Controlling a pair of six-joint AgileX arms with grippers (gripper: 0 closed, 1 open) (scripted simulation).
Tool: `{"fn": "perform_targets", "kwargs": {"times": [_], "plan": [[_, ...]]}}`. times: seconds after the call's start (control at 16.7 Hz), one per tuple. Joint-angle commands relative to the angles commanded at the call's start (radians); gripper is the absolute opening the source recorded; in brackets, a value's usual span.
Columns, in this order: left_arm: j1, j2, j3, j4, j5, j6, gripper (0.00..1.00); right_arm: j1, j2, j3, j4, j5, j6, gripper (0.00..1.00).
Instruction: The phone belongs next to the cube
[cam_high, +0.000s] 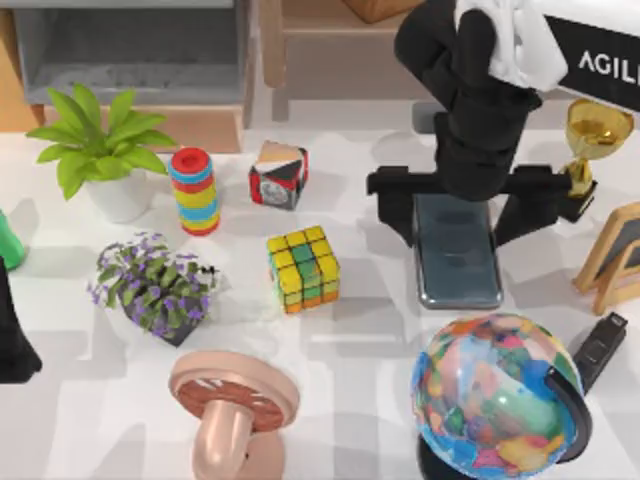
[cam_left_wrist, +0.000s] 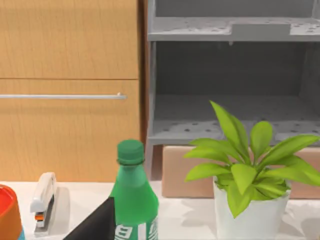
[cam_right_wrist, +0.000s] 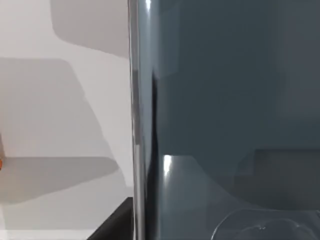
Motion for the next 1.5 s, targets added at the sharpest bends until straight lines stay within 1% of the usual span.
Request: {"fn": "perform_targets", "kwargs": {"times": [1.5], "plan": [[0.000, 0.000, 0.000, 0.000, 0.000, 0.000, 1.00, 0.001, -0.132, 0.043, 0.100, -0.002, 0.000, 0.00]]}}
